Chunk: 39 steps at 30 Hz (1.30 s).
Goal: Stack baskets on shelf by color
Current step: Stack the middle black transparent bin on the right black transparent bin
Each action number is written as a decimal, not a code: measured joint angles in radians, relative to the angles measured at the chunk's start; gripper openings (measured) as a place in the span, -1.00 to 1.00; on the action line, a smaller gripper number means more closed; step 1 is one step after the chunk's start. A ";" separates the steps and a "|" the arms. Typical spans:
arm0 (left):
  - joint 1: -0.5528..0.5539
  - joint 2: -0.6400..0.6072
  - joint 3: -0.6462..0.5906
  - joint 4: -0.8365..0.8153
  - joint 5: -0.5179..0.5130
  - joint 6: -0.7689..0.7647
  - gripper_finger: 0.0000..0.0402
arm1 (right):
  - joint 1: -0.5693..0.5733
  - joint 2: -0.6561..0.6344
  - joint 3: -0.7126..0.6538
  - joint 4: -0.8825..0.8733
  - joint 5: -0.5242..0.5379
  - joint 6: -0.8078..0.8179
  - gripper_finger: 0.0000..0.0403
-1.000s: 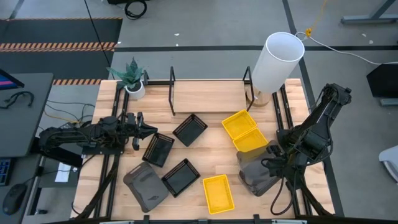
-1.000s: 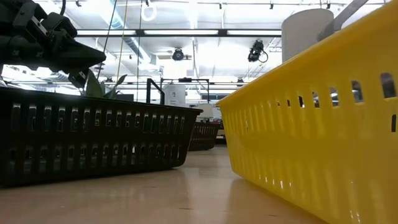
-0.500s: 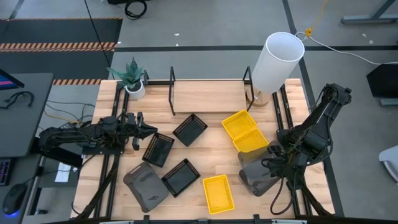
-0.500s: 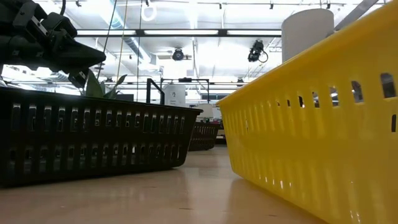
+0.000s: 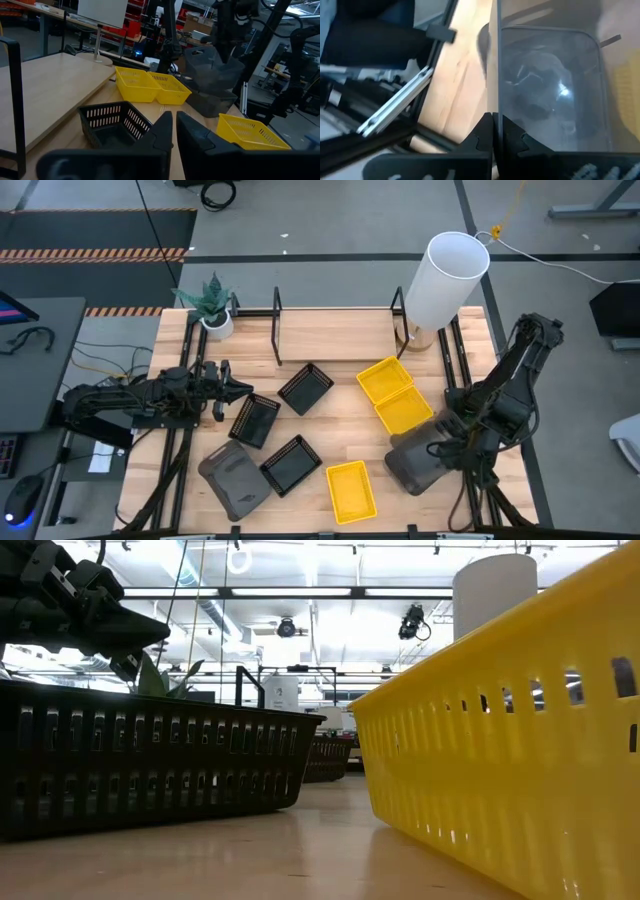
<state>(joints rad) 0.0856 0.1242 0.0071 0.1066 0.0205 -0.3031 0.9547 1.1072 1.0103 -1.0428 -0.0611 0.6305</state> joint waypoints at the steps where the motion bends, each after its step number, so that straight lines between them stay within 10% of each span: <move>1: 0.000 0.000 0.000 0.000 0.000 0.000 -0.83 | 0.009 0.000 0.000 0.000 -0.006 -0.007 -0.96; 39: 0.000 0.000 0.000 0.000 0.000 0.000 -0.83 | 0.058 0.001 -0.175 0.229 0.096 -0.107 -0.96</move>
<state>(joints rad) 0.0856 0.1238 0.0070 0.1066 0.0204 -0.3035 1.0126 1.1080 0.8349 -0.8143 0.0353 0.5236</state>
